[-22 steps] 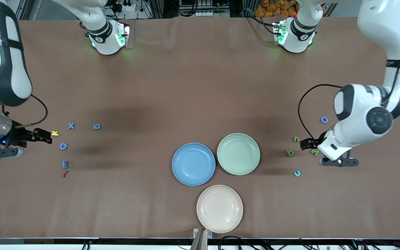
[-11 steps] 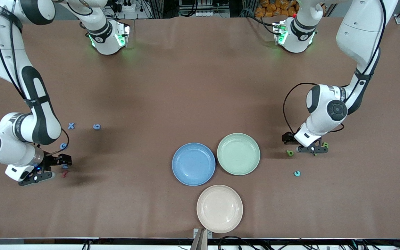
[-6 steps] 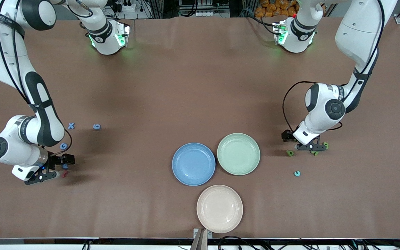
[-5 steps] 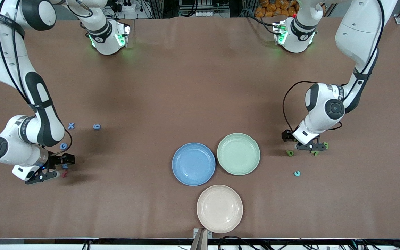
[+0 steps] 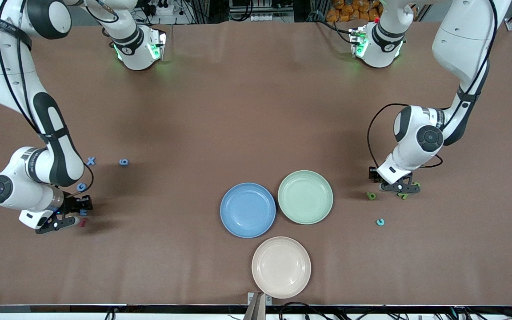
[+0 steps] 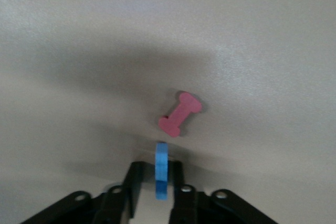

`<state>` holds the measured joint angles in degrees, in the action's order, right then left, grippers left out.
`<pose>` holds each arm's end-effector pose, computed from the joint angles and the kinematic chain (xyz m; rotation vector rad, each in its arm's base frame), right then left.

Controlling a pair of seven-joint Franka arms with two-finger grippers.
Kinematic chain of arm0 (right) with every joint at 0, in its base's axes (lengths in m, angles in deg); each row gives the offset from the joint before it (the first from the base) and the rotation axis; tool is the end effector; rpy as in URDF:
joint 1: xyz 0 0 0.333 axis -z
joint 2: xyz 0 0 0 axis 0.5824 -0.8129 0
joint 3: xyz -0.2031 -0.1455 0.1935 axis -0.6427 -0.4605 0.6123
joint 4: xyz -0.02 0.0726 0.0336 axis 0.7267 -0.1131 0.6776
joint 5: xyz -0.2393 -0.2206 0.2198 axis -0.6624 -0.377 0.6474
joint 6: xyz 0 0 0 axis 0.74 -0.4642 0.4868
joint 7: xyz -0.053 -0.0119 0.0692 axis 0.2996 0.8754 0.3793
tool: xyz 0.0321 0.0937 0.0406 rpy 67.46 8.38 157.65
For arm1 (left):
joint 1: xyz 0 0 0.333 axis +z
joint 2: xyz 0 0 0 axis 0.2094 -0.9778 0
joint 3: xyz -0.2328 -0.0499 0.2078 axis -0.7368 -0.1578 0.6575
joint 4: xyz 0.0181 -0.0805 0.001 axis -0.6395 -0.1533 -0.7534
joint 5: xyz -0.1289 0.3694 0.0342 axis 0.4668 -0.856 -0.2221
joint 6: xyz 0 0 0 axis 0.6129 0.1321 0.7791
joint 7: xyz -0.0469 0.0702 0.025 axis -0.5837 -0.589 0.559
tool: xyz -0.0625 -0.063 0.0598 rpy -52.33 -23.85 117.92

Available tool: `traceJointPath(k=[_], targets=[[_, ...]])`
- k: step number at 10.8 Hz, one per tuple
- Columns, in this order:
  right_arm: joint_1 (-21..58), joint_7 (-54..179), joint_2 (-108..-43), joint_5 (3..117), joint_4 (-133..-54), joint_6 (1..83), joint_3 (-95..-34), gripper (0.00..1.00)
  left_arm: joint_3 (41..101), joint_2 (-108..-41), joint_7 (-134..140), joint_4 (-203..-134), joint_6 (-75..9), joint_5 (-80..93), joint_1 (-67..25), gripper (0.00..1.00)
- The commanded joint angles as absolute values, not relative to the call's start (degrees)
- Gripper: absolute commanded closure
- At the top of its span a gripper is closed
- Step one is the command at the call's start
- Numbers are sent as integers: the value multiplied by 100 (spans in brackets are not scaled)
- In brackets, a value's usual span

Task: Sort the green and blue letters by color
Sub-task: 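Grasp the green u with the left gripper while the right gripper grasps blue E, then place the u on the green plate while the right gripper places E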

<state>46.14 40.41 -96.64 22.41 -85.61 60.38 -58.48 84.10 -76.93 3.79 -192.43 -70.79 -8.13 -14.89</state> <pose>0.6833 -0.1216 0.1770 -3.1001 -0.4692 0.0363 0.5669 -0.0816 0.1756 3.1321 -0.1866 0.0974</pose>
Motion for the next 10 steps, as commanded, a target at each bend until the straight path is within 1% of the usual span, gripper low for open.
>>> traceJointPath(k=[1,4,6,7,8,10], targets=[[4731,3814,-9654,2306,-8531,6003,-5750,100,8460,-7632,408,-19341,-7113,-992,-1481,83],[4644,3884,-9592,2324,-8391,5968,-5680,100,8530,-7518,380,-19148,-6895,-974,-1595,85],[4573,4259,-9592,2324,-8128,5794,-5452,100,8565,-7421,136,-18640,-6071,-913,-1840,85],[4460,4549,-9592,2324,-7952,5671,-5390,100,8566,-7412,-144,-18402,-5788,-904,-1981,85],[4267,4900,-9592,2324,-7768,5530,-5381,100,8566,-7438,-504,-18217,-5646,-904,-2182,85],[3819,5918,-9618,2324,-7670,5502,-5389,100,8557,-7604,-1233,-17778,-5479,-895,-2578,84]])
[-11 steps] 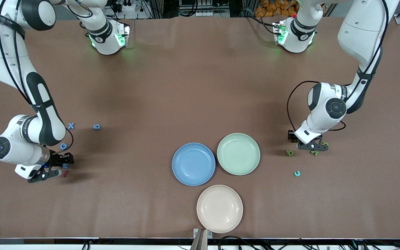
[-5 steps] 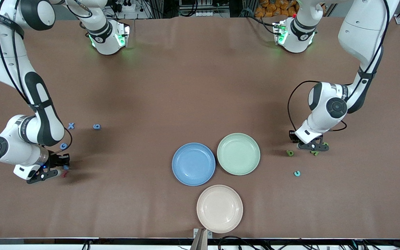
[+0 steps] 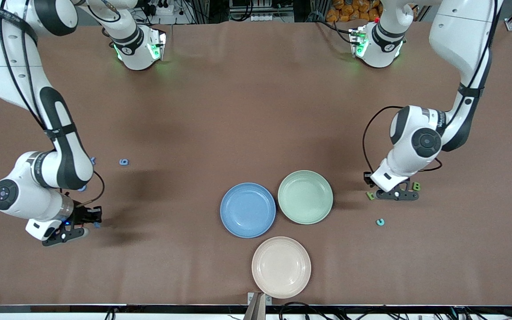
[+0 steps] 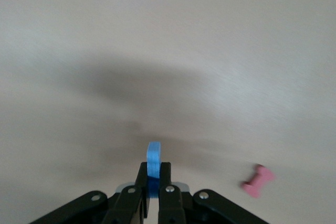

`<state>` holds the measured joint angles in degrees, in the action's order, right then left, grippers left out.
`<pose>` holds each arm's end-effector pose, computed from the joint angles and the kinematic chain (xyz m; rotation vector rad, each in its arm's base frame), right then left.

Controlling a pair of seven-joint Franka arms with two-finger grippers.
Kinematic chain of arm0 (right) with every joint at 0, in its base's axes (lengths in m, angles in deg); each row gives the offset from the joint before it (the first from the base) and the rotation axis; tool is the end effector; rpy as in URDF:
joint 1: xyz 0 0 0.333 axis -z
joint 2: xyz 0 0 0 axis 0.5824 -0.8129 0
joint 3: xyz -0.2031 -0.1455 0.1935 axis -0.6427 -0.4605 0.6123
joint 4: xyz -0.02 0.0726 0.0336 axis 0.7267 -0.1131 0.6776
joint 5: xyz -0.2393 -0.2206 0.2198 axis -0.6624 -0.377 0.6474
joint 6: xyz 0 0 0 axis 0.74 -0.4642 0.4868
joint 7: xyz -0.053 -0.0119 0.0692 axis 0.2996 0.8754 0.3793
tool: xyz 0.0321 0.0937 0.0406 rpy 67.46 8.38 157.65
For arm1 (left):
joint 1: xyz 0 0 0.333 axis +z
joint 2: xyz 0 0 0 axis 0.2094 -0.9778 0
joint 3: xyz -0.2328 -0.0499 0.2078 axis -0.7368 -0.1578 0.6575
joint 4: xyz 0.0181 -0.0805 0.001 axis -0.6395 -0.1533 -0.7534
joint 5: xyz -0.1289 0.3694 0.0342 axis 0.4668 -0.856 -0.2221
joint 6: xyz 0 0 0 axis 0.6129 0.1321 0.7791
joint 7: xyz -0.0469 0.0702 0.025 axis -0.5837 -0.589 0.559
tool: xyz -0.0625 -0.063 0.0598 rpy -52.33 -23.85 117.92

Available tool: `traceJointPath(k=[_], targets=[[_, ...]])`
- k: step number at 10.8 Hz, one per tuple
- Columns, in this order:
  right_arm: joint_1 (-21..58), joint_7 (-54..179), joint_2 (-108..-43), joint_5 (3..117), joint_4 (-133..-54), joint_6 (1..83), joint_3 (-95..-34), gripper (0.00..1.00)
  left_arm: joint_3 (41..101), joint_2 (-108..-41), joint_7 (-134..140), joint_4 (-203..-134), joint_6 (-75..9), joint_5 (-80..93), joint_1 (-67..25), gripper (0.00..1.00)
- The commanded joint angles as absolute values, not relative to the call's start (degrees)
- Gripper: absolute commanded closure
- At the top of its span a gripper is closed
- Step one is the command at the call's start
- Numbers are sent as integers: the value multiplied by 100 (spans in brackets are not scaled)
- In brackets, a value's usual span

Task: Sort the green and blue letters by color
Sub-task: 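Place the u on the green plate while the right gripper places E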

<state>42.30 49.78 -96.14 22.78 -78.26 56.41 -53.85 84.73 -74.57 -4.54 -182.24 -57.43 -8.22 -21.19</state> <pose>0.7256 -0.0316 0.2340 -3.0657 -0.3943 -0.0860 0.6029 -0.1427 0.2458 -3.1187 0.1008 -0.0827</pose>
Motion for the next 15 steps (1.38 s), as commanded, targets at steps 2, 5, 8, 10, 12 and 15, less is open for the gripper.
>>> traceJointPath(k=[2,5,8,10,12,15], targets=[[3388,6946,-9619,2324,-7661,5494,-5381,100,8539,-7858,-1919,-17286,-5259,-886,-2964,84],[2616,8720,-9610,2376,-7643,5485,-5372,100,8539,-8359,-2641,-16609,-5170,-563,-3527,84],[2017,10155,-9654,2857,-7529,5537,-5381,100,8548,-8791,-3301,-16045,-5170,-490,-3854,79],[1867,11086,-9654,3681,-7432,5659,-5381,100,8565,-8791,-3267,-16044,-5170,-595,-3898,0],[1560,11711,-9671,4386,-7432,6360,-5389,100,8557,-8722,-3250,-16071,-5170,-745,-3793,0],[1164,12486,-9882,4512,-7432,7302,-5389,100,8548,-8642,-3092,-16115,-4996,-772,-3521,0]])
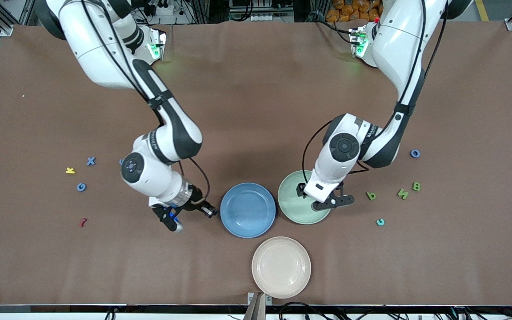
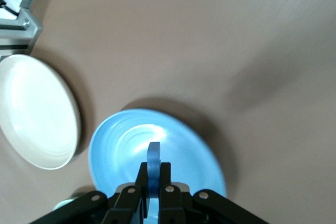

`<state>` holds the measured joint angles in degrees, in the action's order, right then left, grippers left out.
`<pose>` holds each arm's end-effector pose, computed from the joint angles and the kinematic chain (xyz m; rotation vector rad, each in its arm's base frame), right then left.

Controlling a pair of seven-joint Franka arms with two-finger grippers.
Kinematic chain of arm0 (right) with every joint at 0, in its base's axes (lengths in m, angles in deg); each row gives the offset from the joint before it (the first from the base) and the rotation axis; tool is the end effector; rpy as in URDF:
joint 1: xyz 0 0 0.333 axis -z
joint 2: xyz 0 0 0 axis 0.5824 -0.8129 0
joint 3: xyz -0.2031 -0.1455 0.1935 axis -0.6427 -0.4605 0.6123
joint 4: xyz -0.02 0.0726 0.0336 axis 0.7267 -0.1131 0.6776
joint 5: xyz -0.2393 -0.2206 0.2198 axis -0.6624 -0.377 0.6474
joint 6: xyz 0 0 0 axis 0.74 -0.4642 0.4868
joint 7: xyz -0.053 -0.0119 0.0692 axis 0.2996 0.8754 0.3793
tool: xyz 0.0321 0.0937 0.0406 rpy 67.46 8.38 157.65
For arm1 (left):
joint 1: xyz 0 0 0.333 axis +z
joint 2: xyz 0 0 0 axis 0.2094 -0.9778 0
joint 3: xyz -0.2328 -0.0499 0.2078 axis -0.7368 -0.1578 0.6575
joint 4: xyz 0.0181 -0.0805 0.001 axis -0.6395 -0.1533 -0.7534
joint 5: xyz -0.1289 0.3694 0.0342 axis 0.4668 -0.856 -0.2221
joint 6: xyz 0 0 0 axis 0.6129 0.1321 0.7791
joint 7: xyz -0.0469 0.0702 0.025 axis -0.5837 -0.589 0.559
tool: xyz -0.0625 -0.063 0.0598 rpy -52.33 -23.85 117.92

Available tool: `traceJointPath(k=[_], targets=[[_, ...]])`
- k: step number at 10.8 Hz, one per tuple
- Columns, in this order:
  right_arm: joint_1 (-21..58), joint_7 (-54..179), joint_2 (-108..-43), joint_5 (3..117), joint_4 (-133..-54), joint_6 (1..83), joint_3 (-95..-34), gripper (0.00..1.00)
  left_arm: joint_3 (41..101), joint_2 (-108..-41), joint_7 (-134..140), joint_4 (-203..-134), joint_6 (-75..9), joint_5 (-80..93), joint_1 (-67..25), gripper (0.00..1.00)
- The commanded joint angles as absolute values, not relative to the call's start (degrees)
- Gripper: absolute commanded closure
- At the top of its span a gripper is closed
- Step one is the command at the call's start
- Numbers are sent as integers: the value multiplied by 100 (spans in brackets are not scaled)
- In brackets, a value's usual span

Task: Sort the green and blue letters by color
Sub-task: 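Place the u on the green plate while the right gripper places E, then grasp the green d with the left gripper while the right gripper returns to letters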

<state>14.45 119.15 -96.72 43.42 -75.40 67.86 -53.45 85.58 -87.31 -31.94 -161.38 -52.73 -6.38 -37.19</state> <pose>0.6830 0.3243 0.2705 -2.5399 0.9620 -0.0163 0.6222 -0.3319 0.2456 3.0746 0.2868 0.1454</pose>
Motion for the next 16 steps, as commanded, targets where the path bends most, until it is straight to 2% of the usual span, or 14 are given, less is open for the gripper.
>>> traceJointPath(k=[1,2,3,6,10,12,16], targets=[[1023,12697,-9935,4512,-7432,7582,-5389,96,8531,-8625,-2908,-16115,-4873,-772,-3355,0],[944,12891,-9996,4503,-7441,7768,-5398,30,8513,-8564,-2585,-16132,-4750,-772,-3162,0],[865,12867,-9997,4434,-7458,7857,-5407,0,8504,-8519,-2260,-16184,-4627,-772,-2942,0],[960,12622,-9927,4119,-7520,7745,-5451,0,8232,-8545,-1773,-16220,-4494,-772,-2134,0],[1294,11901,-9673,2320,-7739,6253,-5618,0,8223,-8659,-1755,-16396,-4494,-763,-1806,0],[1364,11716,-9287,1597,-8317,6179,-5688,0,8231,-8660,-1764,-16553,-4555,-763,-1798,0],[2163,9864,-8127,1585,-9802,6241,-5671,0,8231,-8730,-1755,-16940,-5160,-772,-1657,0]])
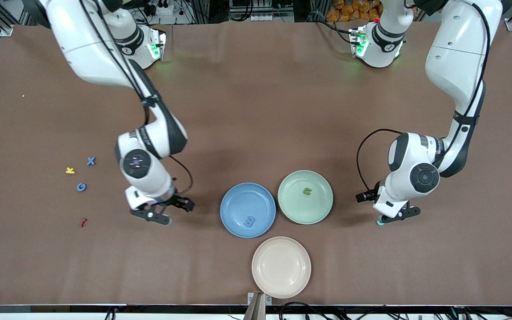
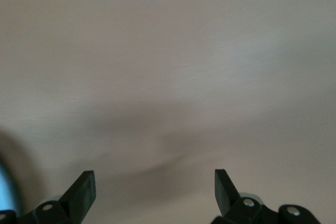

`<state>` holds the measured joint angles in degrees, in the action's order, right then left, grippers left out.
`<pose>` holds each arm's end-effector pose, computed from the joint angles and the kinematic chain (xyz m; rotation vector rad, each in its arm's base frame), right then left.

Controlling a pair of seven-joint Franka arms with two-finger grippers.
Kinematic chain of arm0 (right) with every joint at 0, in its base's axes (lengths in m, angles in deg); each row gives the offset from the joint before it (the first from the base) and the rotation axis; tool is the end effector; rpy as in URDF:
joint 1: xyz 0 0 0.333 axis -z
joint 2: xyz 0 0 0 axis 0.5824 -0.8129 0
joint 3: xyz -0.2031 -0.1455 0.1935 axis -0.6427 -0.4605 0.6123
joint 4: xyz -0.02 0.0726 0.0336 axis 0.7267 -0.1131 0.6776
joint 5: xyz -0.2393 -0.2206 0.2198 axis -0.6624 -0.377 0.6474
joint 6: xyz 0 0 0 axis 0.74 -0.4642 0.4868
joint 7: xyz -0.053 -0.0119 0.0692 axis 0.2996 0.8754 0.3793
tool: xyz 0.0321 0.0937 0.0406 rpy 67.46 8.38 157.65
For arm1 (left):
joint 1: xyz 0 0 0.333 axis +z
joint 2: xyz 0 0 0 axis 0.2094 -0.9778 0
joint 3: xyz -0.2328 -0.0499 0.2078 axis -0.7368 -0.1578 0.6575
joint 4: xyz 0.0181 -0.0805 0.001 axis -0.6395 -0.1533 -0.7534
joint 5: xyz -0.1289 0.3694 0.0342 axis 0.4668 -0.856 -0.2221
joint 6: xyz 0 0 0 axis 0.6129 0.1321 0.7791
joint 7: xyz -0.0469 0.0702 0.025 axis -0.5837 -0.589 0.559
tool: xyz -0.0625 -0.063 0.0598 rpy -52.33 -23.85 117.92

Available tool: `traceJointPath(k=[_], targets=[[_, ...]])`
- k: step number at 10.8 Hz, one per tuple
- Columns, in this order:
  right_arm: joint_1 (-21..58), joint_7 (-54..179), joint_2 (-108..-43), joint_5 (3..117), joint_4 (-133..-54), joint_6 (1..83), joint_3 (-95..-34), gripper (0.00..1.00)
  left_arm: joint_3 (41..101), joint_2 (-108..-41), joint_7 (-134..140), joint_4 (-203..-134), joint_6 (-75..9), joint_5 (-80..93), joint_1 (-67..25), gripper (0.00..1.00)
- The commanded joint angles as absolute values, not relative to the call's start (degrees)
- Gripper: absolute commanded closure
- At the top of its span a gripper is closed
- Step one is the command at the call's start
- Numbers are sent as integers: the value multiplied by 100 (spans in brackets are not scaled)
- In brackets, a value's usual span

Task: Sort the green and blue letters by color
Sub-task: 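Grasp the green d with the left gripper while the right gripper returns to letters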

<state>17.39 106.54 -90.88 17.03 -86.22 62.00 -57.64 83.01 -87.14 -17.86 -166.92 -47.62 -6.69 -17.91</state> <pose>0.6664 0.2332 0.2456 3.0986 -0.4319 0.1773 0.6538 -0.1297 0.1999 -3.1056 -0.3636 0.1158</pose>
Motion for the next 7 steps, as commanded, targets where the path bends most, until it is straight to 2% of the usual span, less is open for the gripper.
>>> traceJointPath(k=[1,4,5,6,7], targets=[[2330,9539,-7933,1585,-10031,6241,-5671,0,8232,-8739,-1755,-16958,-5205,-772,-1631,0],[2901,8353,-7502,1603,-10673,6258,-5662,0,8223,-8800,-1755,-17045,-5424,-763,-1604,0],[3146,7923,-7361,1612,-10945,6424,-5662,0,8232,-8765,-1764,-17142,-5538,-763,-1604,3],[3436,7396,-7247,1612,-11296,6730,-5653,0,8232,-8722,-1764,-17230,-5574,-754,-1613,12],[3726,6930,-7237,1620,-11552,6950,-5644,0,8232,-8730,-1773,-17301,-5627,-754,-1622,27]])
